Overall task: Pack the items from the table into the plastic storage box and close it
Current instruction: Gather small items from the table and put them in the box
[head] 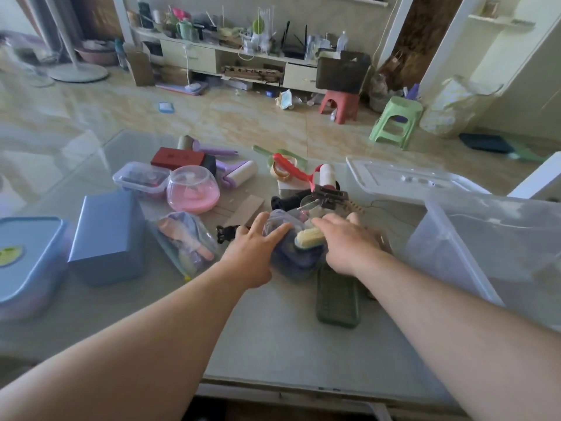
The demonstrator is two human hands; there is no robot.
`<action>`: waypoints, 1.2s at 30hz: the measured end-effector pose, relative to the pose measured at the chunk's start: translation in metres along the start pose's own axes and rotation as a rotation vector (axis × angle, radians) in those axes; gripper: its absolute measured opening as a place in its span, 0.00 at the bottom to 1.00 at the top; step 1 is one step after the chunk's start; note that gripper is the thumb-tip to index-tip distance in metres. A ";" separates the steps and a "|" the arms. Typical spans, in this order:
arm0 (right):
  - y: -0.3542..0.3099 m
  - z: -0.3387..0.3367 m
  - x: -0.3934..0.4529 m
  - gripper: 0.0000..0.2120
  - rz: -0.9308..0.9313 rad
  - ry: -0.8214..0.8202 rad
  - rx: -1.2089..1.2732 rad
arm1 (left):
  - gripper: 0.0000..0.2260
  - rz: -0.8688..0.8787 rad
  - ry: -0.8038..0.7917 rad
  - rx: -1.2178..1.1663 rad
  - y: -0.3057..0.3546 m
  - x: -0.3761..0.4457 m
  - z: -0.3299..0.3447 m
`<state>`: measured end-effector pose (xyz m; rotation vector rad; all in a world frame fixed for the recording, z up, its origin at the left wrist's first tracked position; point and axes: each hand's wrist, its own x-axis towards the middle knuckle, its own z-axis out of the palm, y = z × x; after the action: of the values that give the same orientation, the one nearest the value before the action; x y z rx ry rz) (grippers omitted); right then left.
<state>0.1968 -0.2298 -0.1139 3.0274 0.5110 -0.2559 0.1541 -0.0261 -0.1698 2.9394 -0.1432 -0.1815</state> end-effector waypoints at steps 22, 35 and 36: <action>-0.014 -0.010 -0.025 0.16 -0.186 0.230 0.087 | 0.16 -0.304 0.209 0.035 -0.044 -0.042 -0.016; 0.051 -0.152 -0.097 0.14 -0.413 0.612 0.099 | 0.12 0.107 0.615 -0.445 0.090 -0.071 -0.140; 0.074 -0.160 -0.110 0.14 -0.380 0.599 0.104 | 0.11 0.163 0.599 -0.441 0.109 -0.071 -0.147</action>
<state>0.1435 -0.3207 0.0654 3.0417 1.1388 0.6524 0.0941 -0.0977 0.0025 2.4011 -0.2163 0.6046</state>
